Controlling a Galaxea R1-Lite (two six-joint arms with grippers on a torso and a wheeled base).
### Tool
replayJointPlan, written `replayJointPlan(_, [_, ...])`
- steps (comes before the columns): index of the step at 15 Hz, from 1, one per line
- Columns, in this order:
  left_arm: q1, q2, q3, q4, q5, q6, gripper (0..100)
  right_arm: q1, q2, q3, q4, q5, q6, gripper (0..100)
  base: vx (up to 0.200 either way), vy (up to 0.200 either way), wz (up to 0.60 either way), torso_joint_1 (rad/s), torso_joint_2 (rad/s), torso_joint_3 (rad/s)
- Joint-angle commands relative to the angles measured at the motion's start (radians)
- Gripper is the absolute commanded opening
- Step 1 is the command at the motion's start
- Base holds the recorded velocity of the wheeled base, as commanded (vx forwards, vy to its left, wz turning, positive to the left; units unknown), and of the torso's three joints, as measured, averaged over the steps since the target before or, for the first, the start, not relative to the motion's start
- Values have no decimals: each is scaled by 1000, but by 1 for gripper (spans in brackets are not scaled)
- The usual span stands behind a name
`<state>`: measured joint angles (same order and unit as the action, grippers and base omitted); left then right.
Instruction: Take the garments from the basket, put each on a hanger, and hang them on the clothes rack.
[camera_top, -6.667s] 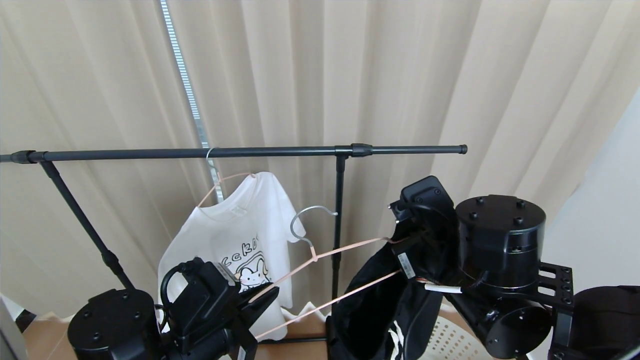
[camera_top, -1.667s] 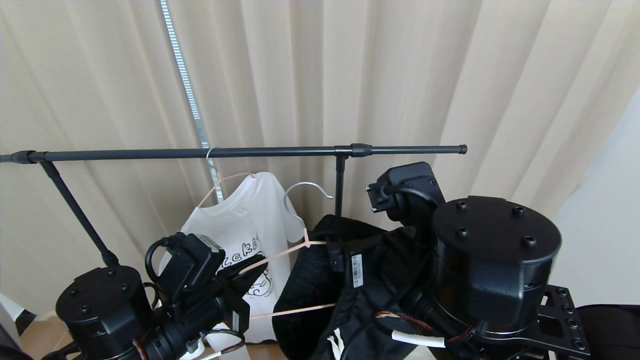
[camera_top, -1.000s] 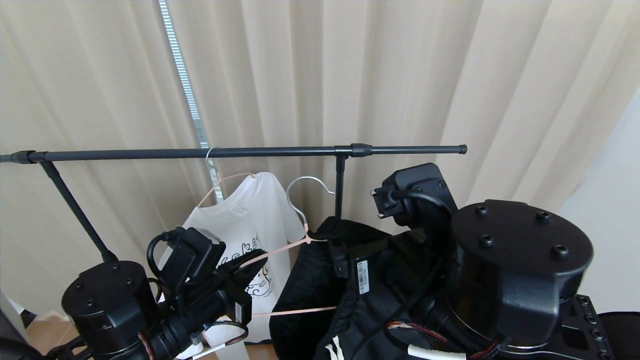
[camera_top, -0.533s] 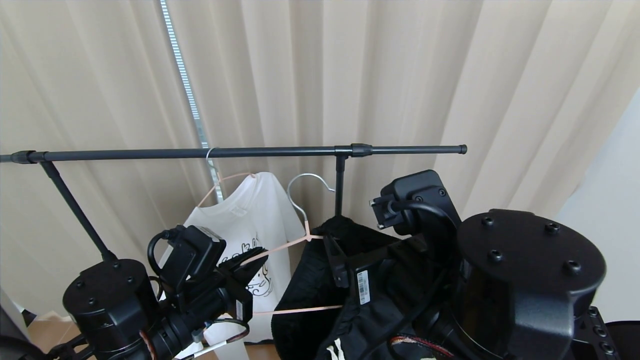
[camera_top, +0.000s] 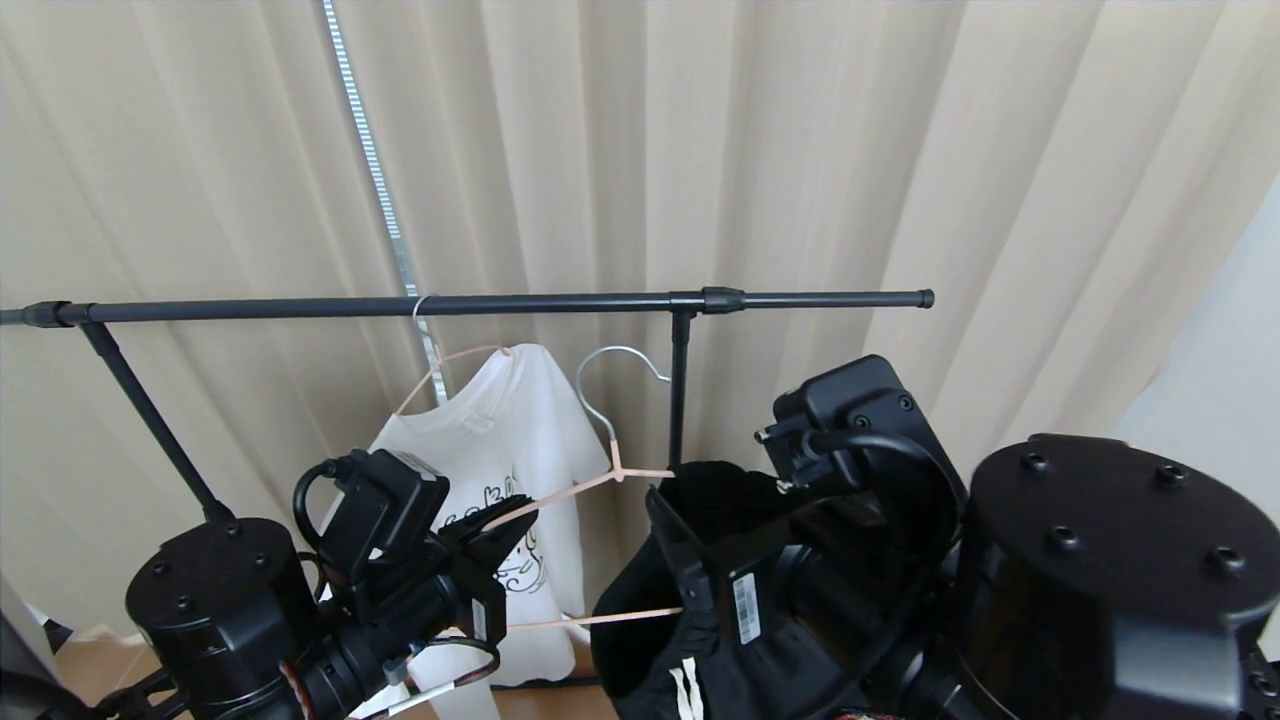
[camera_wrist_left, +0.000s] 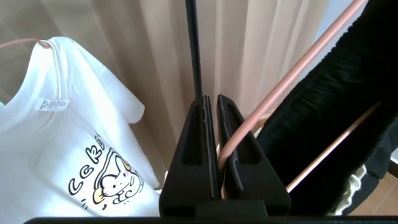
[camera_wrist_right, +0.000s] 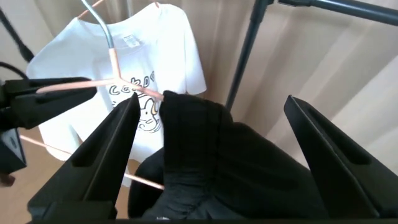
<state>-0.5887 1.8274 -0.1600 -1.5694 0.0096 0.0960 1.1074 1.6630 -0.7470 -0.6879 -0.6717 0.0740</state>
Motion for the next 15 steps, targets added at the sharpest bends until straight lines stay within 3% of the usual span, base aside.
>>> replayJointPlan(1, [0, 0, 7, -1, 0, -1, 0, -12, -111, 69, 4, 106, -54, 100, 0, 0, 0, 0, 0, 0])
replayJointPlan(3, [1, -4, 11, -1, -3, 1, 0, -72, -196, 117, 13, 230, -137, 100, 0, 0, 0, 0, 0, 0])
replayJointPlan(5, [0, 0, 20, -1, -5, -1, 0, -190, -298, 115, 194, 448, -163, 100, 0, 0, 0, 0, 0, 0])
replayJointPlan(8, [0, -4, 27, -1, -7, 5, 0, -416, -358, -110, 651, 859, -255, 100, 0, 0, 0, 0, 0, 0])
replayJointPlan(9, [0, -4, 28, -1, -8, 5, 0, -454, -350, -164, 743, 939, -286, 100, 0, 0, 0, 0, 0, 0])
replayJointPlan(10, [0, -7, 39, -1, -34, 8, 0, -526, -295, -281, 921, 1063, -384, 100, 0, 0, 0, 0, 0, 0])
replayJointPlan(13, [0, -25, 59, -1, -69, 18, 0, -609, -129, -477, 1202, 1279, -591, 100, 0, 0, 0, 0, 0, 0])
replayJointPlan(15, [-3, -33, 65, -1, -69, 22, 0, -615, -23, -558, 1311, 1341, -675, 100, 0, 0, 0, 0, 0, 0])
